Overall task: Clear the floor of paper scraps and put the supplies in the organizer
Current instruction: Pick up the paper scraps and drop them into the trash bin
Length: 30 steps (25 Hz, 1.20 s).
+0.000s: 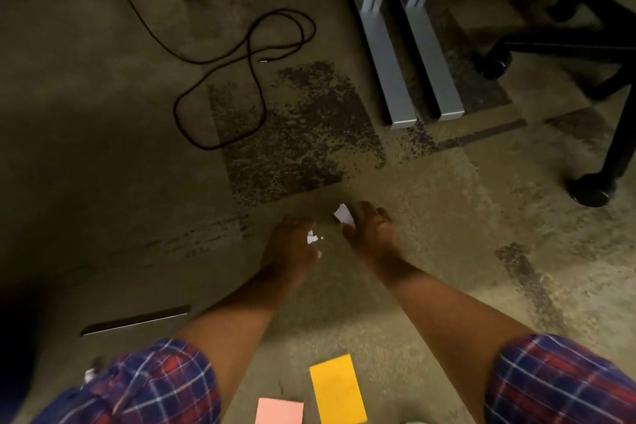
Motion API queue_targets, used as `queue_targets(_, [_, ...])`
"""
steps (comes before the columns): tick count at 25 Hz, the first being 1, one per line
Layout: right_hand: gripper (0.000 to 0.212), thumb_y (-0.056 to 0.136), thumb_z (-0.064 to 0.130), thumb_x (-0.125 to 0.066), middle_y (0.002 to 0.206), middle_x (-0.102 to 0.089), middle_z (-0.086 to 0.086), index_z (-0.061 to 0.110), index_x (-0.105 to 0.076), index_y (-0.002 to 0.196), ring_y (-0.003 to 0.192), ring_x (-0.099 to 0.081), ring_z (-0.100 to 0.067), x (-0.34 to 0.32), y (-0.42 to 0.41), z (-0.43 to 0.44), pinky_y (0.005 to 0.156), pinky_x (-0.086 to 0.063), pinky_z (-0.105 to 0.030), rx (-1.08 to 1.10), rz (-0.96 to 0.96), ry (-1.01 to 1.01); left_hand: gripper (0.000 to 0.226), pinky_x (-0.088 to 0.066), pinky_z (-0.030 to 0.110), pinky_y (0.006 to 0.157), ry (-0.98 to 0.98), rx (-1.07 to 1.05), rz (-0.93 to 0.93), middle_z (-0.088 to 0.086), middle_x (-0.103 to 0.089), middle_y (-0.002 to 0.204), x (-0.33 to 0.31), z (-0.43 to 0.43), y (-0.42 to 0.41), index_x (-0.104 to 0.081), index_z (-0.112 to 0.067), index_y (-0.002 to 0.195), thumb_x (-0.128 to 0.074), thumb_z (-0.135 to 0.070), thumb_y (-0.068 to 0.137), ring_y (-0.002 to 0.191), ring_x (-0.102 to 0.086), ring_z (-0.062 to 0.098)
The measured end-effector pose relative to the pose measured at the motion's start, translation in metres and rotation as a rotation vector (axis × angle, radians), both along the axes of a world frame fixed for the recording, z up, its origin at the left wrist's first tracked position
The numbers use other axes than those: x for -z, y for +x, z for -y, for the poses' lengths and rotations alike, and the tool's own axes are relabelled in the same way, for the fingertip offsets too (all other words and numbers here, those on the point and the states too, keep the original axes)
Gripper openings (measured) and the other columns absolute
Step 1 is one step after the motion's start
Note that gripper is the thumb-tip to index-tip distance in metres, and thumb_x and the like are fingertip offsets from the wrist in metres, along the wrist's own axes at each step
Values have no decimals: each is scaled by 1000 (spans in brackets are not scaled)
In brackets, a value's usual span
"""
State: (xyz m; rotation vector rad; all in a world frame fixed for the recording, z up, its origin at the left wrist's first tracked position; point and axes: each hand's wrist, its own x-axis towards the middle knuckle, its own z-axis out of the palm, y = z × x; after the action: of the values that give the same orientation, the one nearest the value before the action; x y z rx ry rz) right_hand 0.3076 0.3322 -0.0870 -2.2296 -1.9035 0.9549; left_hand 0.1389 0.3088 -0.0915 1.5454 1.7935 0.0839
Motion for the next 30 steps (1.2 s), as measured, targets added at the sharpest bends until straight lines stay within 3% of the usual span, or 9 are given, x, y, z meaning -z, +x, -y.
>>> queue_targets(3, [56, 96, 34, -65, 138, -49, -19, 19, -49, 147, 116, -61, -41, 12, -10, -7, 95, -52, -41, -47, 31, -32, 54, -35, 34, 119, 51, 58, -44, 7, -52, 154, 17, -6, 1, -60, -18, 140, -76, -27, 90, 147, -42, 25])
queue_targets(6, [29, 95, 22, -64, 123, -58, -17, 13, -67, 122, 104, -66, -38, 10, -15, -9, 86, -56, -40, -79, 35, 7, 39, -35, 32, 118, 96, 156, -82, 9, -51, 155, 22, -6, -1, -64, -17, 136, -68, -26, 97, 146, -43, 25])
queue_targets(9, [21, 87, 8, -63, 107, -73, -17, 8, -74, 105, 97, -71, -35, 0, -10, -17, 83, -60, -40, -66, 0, 49, 28, -46, 40, 111, 153, 204, -76, 14, -54, 148, 22, -10, -2, -71, -15, 126, -64, -22, 99, 135, -53, 33])
queue_targets(13, [21, 83, 4, -62, 96, -78, -9, 16, -77, 92, 85, -73, -28, -14, -3, -16, 69, -53, -26, 67, -31, 95, 27, -43, 29, 106, 252, 189, -177, 7, -62, 138, 19, -6, 11, -71, -18, 126, -56, -24, 105, 128, -57, 20])
queue_targets(18, [17, 83, 6, -68, 94, -75, -8, 16, -77, 95, 79, -70, -23, -14, 7, -9, 67, -51, -24, 119, -94, 76, 30, -34, 32, 121, 184, 213, -194, 7, -65, 139, 27, -11, 16, -67, -17, 130, -47, -17, 107, 137, -52, 21])
queue_targets(22, [20, 85, 6, -68, 99, -74, -10, 13, -76, 102, 84, -68, -22, -10, 19, -5, 69, -50, -24, 99, -67, 75, 33, -39, 36, 119, 168, 265, -245, 12, -62, 143, 30, -18, 19, -65, -10, 132, -44, -12, 107, 139, -53, 27])
queue_targets(26, [16, 85, 6, -70, 93, -75, -11, 15, -75, 98, 84, -74, -27, -13, 22, 5, 65, -54, -28, 168, -101, 12, 23, -57, 38, 96, 106, 32, -34, 19, -70, 124, 23, -12, 0, -74, -4, 114, -59, -3, 96, 114, -67, 36])
queue_targets(30, [15, 82, 12, -73, 84, -76, -8, 16, -76, 96, 67, -71, -20, -39, 5, 40, 62, -58, -20, 246, -109, -110, 14, -51, 33, 77, -19, -414, 241, 29, -76, 98, -3, 40, -34, -75, 0, 86, -63, 1, 93, 87, -69, 29])
